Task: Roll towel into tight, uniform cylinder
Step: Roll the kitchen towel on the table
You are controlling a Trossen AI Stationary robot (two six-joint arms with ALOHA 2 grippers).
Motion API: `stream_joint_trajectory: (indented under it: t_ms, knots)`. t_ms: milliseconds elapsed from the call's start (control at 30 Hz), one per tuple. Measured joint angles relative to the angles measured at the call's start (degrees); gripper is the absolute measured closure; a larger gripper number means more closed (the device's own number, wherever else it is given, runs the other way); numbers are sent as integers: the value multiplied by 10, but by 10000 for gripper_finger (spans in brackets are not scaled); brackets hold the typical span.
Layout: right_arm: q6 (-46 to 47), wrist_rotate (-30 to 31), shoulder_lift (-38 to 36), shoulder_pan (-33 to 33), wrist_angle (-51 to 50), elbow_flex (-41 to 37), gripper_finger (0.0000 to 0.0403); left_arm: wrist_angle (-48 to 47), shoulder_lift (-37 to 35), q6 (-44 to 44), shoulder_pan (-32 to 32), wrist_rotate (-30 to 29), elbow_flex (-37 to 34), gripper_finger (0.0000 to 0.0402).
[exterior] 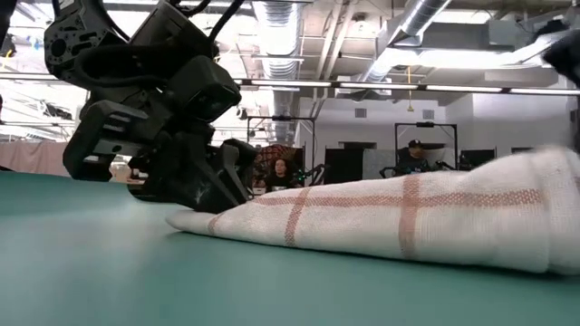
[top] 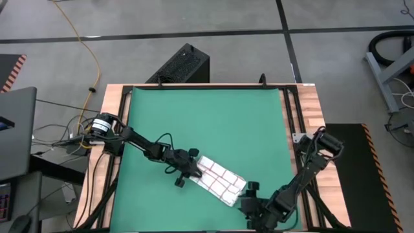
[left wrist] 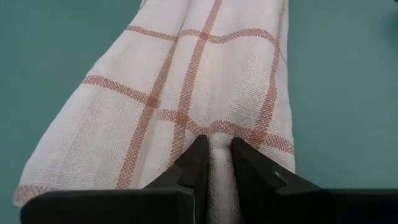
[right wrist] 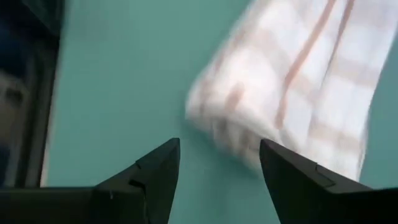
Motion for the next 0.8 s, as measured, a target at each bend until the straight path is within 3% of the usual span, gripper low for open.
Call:
stream_joint_trajectory:
  t_ms: [133, 500, 800]
  knots:
    - [-80, 83, 0, 6, 77, 0, 158, 0, 0, -19, 0, 3, 0, 346]
    - [-234, 90, 2, -15, 88, 1, 158, 1, 0, -58, 0, 17, 0, 346]
    - [-282, 58, 56, -19, 125, 1, 158, 1, 0, -64, 0, 19, 0, 346]
